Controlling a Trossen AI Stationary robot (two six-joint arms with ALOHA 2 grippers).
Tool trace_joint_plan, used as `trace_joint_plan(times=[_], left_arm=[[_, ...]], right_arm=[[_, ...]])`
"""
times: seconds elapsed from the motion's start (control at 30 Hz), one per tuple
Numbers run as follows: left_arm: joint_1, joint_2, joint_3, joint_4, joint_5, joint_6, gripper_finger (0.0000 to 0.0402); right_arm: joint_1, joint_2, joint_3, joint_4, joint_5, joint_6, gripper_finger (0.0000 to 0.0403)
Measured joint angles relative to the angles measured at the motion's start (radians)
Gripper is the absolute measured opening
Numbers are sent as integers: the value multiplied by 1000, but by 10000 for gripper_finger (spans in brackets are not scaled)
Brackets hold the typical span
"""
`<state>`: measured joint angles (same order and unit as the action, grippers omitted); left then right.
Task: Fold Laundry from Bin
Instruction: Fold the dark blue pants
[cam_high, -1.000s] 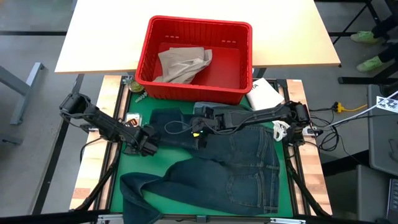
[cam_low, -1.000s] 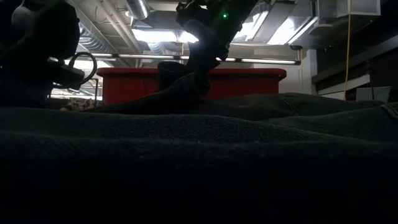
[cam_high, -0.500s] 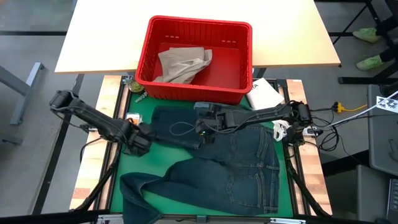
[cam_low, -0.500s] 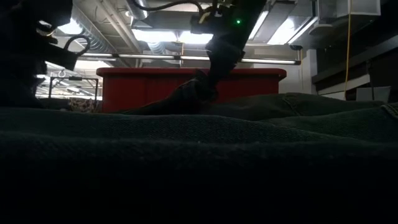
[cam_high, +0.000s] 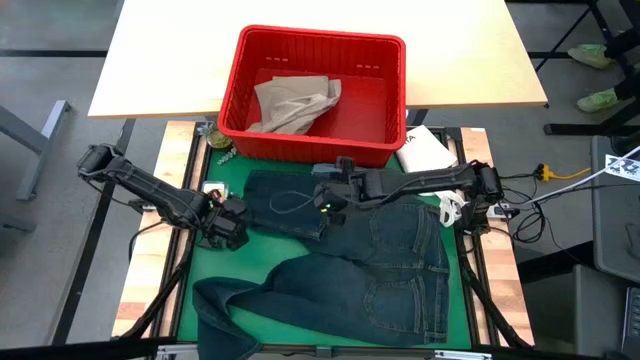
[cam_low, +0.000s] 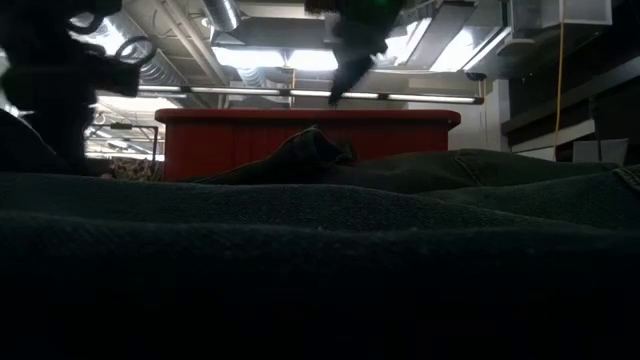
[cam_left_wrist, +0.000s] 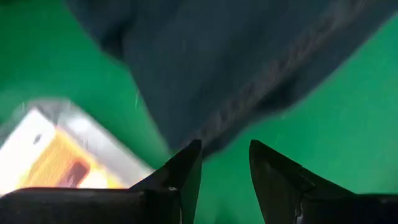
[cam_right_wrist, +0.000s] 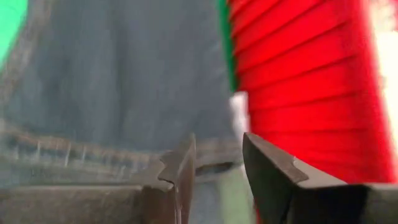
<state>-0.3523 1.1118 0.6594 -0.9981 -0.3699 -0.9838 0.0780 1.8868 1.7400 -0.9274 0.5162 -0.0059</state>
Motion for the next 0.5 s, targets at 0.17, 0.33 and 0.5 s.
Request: trace_joint_plan(times=[0.17,0.33,0.5], left_arm=[[0,0,0,120,-146,1,128],[38,0,-3,229,-247,0,128],[159,0,-62,287,-198,1,128]], right_arm=[[0,-1,52,48,25,-1,133],[0,27,53,70,24,-3,133],[0,89,53,68,11,-3,133]])
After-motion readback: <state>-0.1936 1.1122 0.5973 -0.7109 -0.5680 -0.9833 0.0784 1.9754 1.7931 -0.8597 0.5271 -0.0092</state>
